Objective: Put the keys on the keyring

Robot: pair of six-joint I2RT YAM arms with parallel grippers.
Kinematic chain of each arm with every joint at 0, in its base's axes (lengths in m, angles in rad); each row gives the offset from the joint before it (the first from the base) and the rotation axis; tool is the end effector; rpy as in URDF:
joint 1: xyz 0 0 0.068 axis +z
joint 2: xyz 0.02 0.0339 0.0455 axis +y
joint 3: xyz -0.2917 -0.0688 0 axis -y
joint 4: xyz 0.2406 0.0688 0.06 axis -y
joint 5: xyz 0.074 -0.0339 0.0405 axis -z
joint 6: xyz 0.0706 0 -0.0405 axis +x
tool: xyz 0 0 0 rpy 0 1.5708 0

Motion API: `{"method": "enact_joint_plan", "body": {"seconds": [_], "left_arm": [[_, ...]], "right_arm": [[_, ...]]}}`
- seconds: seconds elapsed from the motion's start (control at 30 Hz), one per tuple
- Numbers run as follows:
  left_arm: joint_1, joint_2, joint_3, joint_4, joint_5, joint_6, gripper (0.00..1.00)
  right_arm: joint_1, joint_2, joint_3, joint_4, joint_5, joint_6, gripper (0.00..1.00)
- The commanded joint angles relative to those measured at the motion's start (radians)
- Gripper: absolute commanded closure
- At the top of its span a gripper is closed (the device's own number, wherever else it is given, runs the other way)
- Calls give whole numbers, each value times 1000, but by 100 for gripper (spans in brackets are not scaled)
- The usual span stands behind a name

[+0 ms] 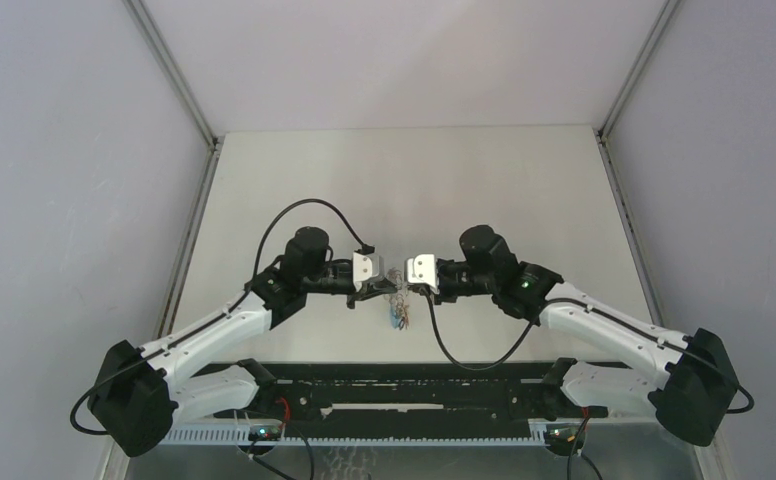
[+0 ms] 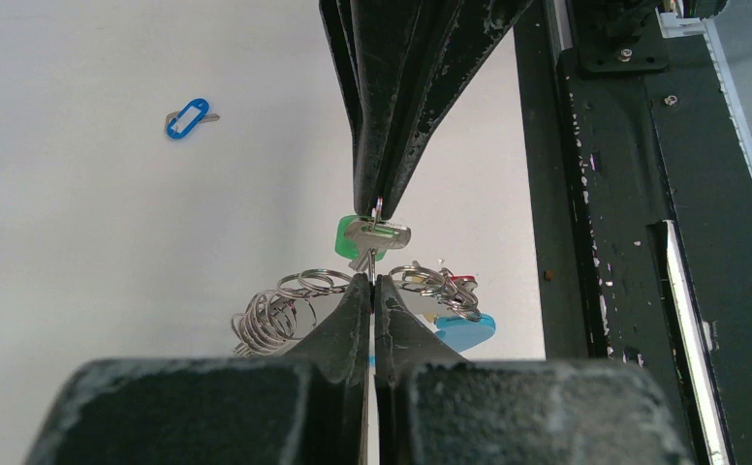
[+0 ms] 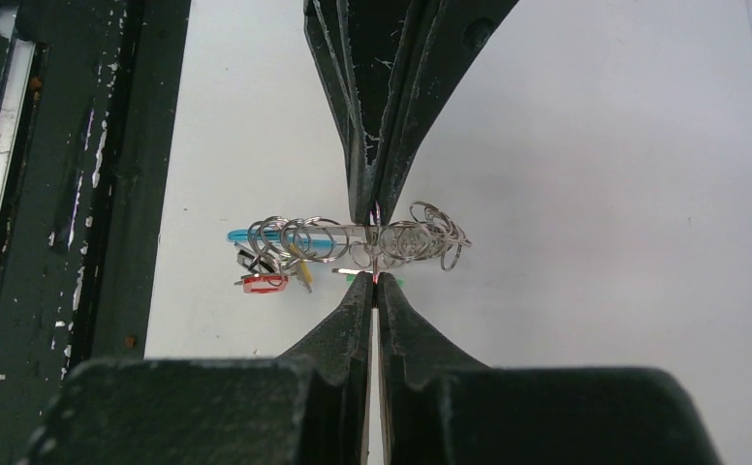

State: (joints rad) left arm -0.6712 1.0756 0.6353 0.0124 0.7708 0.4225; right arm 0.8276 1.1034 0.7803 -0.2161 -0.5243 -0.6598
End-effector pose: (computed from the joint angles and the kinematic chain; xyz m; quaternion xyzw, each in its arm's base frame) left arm 0.1558 -0.1865 0.2702 0.5790 0.5600 -0.3759 0.4581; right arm 0.1443 0.2093 0.2850 -0.6629 0.5318 0.2646 0.4558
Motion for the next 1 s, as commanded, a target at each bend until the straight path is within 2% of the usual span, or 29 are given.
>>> {"method": "enact_joint_plan", "body": {"seconds": [0.0,0.97], "left_arm": [[-5,-3,-2,39,31,19,100],[-5,-3,-3,43,40,18,100]], "right_arm": [[8,6,46,11,-3,-17,100],[8,25,52,47,-39,-5,100]]}}
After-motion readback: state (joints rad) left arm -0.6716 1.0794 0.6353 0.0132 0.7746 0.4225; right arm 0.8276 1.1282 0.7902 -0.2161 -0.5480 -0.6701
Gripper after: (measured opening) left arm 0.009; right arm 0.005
